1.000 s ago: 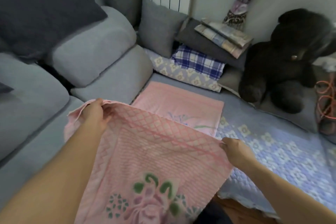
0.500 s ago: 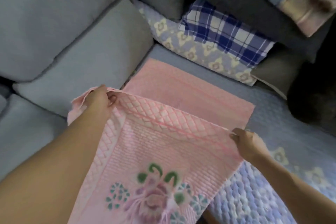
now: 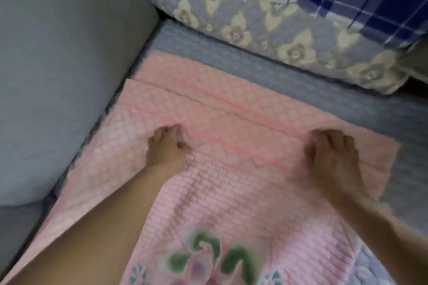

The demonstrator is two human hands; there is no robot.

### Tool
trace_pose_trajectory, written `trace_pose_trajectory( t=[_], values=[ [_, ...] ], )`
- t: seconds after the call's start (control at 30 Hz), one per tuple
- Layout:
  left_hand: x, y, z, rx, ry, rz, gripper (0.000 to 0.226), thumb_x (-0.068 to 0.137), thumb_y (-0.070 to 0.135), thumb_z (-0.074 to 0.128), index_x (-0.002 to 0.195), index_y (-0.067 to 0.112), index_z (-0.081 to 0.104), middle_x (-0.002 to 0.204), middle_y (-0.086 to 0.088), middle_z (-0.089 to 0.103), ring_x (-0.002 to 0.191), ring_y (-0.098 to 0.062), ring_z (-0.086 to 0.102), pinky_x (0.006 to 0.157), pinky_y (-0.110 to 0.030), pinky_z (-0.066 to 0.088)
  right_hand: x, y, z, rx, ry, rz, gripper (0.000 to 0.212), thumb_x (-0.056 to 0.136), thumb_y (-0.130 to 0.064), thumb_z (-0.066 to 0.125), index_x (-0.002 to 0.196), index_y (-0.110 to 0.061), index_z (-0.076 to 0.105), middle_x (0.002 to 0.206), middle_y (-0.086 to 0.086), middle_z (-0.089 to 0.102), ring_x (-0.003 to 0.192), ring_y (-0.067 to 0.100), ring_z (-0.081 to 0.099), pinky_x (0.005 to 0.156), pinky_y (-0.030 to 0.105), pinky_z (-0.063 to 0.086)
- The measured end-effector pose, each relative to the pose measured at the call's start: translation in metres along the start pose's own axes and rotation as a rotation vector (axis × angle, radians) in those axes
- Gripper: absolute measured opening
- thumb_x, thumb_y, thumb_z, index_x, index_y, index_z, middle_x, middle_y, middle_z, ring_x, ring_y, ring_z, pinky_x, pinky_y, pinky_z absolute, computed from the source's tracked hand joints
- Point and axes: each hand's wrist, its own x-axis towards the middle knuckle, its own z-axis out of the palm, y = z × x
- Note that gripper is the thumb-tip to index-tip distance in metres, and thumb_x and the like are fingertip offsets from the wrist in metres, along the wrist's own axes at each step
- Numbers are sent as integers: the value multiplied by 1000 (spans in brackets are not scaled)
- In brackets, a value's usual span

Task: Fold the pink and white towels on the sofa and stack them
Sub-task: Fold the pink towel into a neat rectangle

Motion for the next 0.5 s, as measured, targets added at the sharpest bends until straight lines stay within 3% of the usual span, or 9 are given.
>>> trace_pose_trajectory(
  t=[0.07,0.13,0.27,0.4,0.5],
  values=[
    [16,8,-15,175,186,103,45,83,14,61,127,21,58,133,-11,47,121,-40,44,99,-45,43,11,-16,6,24,40,-42,33,88,-28,48,108,-6,61,104,22,56,92,42,48,75,49,40],
    [42,17,-37,316,250,265,48,78,11,49,126,17,55,128,-13,49,113,-39,47,88,-48,47,25,-25,13,22,52,-67,28,89,-28,48,100,-5,60,98,22,54,88,41,48,72,49,39],
    [109,7,-86,694,157,549,57,76,34,32,127,24,53,124,-12,59,112,-38,58,88,-48,49,34,-27,31,1,126,-70,25,92,-25,49,94,-2,60,91,24,53,85,41,48,71,51,37],
    [136,6,-113,982,118,583,54,81,47,36,117,20,64,105,-12,67,91,-37,67,83,-46,48,35,-27,36,35,155,-45,23,90,-23,53,96,-2,60,91,25,54,86,42,49,73,50,37],
    [141,11,-125,1072,37,544,60,81,58,40,124,22,63,104,-9,72,96,-32,69,92,-43,46,36,-26,32,40,131,-56,23,91,-23,53,95,-1,61,91,26,54,86,42,50,74,51,38]
  ],
)
